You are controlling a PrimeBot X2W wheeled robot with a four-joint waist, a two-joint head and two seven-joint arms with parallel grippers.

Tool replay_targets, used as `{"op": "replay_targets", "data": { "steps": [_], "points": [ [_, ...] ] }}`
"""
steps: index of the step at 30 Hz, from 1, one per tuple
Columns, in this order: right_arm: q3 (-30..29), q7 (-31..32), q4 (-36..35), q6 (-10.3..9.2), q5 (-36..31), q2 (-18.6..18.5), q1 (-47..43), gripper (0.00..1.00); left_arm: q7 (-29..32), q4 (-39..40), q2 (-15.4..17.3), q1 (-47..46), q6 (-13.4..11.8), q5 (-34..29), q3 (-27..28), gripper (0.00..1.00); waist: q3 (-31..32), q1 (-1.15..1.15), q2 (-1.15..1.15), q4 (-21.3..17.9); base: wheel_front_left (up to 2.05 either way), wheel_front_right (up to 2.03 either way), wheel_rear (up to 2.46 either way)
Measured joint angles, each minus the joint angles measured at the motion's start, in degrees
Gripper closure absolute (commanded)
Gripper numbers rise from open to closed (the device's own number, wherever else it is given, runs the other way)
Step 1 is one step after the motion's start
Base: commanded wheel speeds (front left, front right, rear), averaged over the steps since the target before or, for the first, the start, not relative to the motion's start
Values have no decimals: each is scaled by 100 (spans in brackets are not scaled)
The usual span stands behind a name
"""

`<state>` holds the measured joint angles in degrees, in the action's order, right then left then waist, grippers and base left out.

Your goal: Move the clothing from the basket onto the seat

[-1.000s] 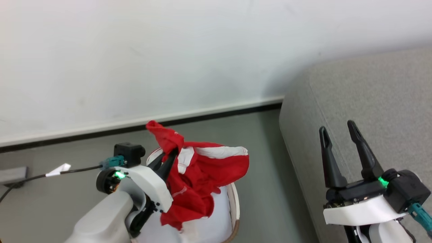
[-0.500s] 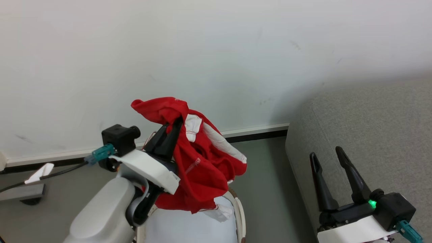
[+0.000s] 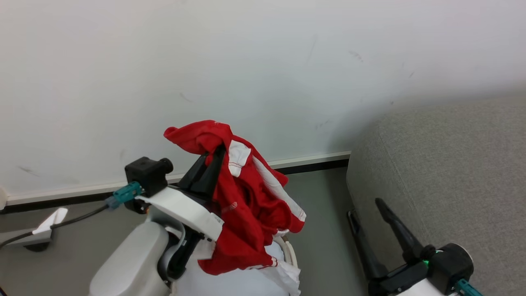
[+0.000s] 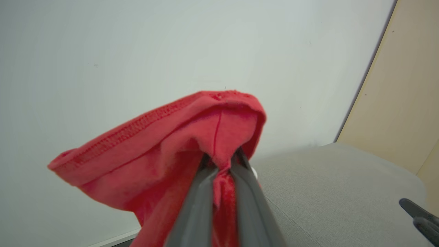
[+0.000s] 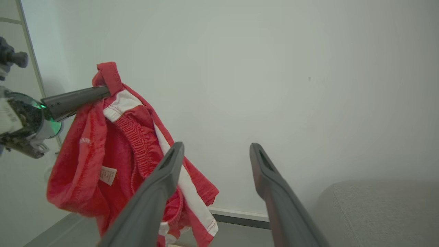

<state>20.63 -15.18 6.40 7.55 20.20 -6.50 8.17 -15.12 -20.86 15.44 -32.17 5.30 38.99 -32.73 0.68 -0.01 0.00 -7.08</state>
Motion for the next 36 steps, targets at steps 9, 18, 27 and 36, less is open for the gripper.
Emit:
{"op": "replay_targets", "data": {
  "steps": [9, 18, 27, 36],
  "points": [
    [1200, 0, 478, 0, 49, -241, 349, 0, 0, -81, -97, -77, 49, -18, 3, 100, -79, 0, 0, 69, 0, 0, 0],
    [2343, 0, 1905, 0, 38, -190, 1257, 0, 15, -215, -292, -279, 105, -34, -188, 100, -105, 1, 0, 234, 0, 0, 0],
    [2749, 0, 2918, 0, 155, 140, 1778, 0, 101, -112, -545, -396, 151, -44, -514, 100, -99, 1, 0, 522, 0, 0, 0],
    [2785, 0, 3656, 0, 277, 293, 2019, 0, 303, 153, -744, -487, 175, 26, -846, 100, -101, 1, 0, 927, 0, 0, 0]
  ]
}}
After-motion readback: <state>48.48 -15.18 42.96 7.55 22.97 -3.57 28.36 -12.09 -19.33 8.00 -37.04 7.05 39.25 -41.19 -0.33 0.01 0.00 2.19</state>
